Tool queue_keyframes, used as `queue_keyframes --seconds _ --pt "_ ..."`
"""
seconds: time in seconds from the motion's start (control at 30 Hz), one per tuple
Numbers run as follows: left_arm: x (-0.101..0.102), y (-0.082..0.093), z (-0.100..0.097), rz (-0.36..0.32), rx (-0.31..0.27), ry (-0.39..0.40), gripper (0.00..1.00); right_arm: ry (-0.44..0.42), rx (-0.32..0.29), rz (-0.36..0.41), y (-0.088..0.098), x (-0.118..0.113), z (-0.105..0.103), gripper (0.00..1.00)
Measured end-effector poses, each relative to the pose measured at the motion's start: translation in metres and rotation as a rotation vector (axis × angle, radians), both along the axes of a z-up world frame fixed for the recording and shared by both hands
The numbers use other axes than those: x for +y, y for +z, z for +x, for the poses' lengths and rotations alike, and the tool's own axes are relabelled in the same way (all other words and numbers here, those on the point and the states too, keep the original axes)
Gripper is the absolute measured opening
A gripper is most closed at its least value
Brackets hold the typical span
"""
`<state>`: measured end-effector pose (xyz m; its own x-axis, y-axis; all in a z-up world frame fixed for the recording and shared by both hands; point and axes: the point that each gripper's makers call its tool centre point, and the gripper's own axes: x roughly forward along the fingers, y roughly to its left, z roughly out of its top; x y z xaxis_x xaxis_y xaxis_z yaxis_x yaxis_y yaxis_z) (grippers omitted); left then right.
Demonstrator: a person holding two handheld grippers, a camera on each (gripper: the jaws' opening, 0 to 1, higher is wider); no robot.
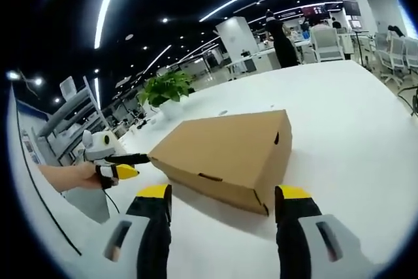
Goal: Operate the shoe box by opening the lid, removing the specified soft item, and placing it in the target area until the item is outside and the box remains undamaged.
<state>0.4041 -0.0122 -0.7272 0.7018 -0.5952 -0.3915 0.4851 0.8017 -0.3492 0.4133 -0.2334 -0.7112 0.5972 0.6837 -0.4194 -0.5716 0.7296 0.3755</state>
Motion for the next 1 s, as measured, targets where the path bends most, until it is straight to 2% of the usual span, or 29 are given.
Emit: queue_keyframes --seconds 0.2,0.27,0.33,0.6,0.63,0.67,0.7,0.73,0.87,1.0 --pt "0.002 -0.006 0.010 0.072 -0.015 -0.019 0.78 0.011 -0.004 -0.017 -0.006 0.002 0.007 0.59" --pt "0.004 -0.007 0.012 0.079 -0.018 -0.011 0.75 0.013 -0.022 -0.028 -0.007 0.002 0.010 0.54" --pt "0.007 -0.008 0.014 0.095 -0.024 0.001 0.70 0.017 -0.028 -0.033 -0.008 0.002 0.012 0.48" --pt "0.016 -0.012 0.019 0.128 -0.042 0.055 0.55 0.025 -0.048 -0.060 -0.014 0.004 0.024 0.45" --pt "0.018 -0.013 0.020 0.138 -0.046 0.059 0.51 0.023 -0.047 -0.061 -0.014 0.004 0.025 0.45" --pt "0.025 -0.016 0.023 0.187 -0.070 0.070 0.46 0.023 -0.045 -0.065 -0.015 0.003 0.026 0.43" --pt "0.019 -0.017 0.021 0.191 -0.095 0.029 0.45 0.022 -0.044 -0.068 -0.016 0.002 0.027 0.42" --pt "0.022 -0.017 0.021 0.183 -0.076 0.059 0.45 0.021 -0.042 -0.070 -0.016 0.001 0.028 0.40" --pt "0.023 -0.017 0.022 0.179 -0.075 0.063 0.45 0.011 -0.040 -0.078 -0.018 -0.002 0.030 0.34" --pt "0.024 -0.018 0.021 0.157 -0.077 0.085 0.45 0.006 -0.040 -0.082 -0.018 -0.002 0.029 0.34"
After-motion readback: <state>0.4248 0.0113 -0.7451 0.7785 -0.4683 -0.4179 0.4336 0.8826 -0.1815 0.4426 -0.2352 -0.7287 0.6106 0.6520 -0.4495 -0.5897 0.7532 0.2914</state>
